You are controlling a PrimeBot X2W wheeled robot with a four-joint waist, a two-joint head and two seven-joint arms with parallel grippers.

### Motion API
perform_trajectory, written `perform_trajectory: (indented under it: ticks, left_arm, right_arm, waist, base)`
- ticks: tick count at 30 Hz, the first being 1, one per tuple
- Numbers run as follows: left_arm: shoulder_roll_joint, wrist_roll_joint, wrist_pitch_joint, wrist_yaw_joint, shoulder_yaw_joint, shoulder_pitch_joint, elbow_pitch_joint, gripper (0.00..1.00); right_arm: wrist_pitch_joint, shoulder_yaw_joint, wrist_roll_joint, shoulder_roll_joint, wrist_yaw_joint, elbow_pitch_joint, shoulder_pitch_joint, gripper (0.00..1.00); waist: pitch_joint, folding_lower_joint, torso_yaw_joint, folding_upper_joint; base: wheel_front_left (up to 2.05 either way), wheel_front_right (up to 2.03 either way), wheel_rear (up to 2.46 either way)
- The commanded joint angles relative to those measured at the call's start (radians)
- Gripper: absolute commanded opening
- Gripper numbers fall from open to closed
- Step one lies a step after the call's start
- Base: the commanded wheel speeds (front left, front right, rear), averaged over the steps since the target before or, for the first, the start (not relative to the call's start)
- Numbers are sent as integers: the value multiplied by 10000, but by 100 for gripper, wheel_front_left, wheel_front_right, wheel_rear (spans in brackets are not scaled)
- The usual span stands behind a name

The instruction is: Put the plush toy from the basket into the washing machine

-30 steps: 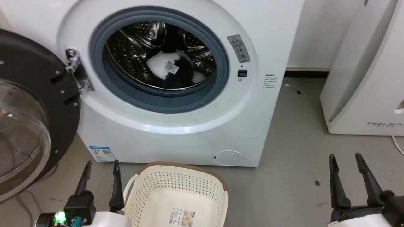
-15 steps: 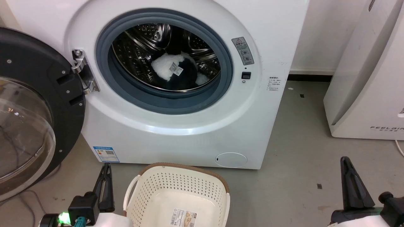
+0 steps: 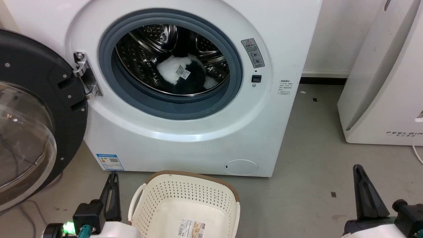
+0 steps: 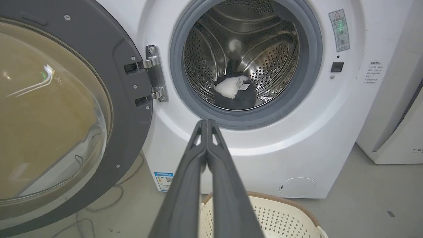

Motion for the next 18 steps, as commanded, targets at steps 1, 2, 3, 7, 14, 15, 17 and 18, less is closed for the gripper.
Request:
perform_trajectory:
  ticks: [1, 2, 3, 7, 14, 15, 17, 18]
  left_arm:
    - [-22, 57, 57, -27, -12, -54, -71, 0]
    - [-25, 60, 78, -32, -13, -57, -80, 0]
    - [-29, 63, 99, -37, -13, -60, -89, 0]
    - [-42, 75, 182, -55, -16, -71, -123, 0]
    - [-63, 93, 307, -83, -21, -87, -175, 0]
    - [-66, 96, 328, -88, -22, -90, -183, 0]
    - [-73, 102, 369, -97, -23, -95, -200, 0]
    - [-77, 105, 390, -102, -24, -98, -209, 0]
  right_arm:
    - [71, 41, -122, -1, -2, 45, -120, 0]
    - [92, 48, -132, -1, -2, 48, -127, 0]
    - [112, 54, -143, -1, -2, 51, -135, 0]
    - [195, 80, -185, -1, -2, 61, -164, 0]
    - [318, 119, -248, -2, -2, 76, -208, 0]
    - [339, 126, -259, -2, -3, 79, -215, 0]
    - [379, 139, -279, -2, -3, 84, -229, 0]
    - [400, 145, -290, -2, -3, 87, -237, 0]
  waist:
    - [2, 0, -10, 0]
    - [3, 0, -16, 0]
    - [4, 0, -21, 0]
    - [9, 0, -43, 0]
    - [15, 0, -75, 0]
    - [16, 0, -81, 0]
    - [19, 0, -91, 0]
    - [20, 0, -97, 0]
  base:
    - [0, 0, 0]
    - [0, 0, 0]
    - [0, 0, 0]
    - [0, 0, 0]
    - [0, 0, 0]
    - [0, 0, 0]
    - [0, 0, 0]
    - [0, 0, 0]
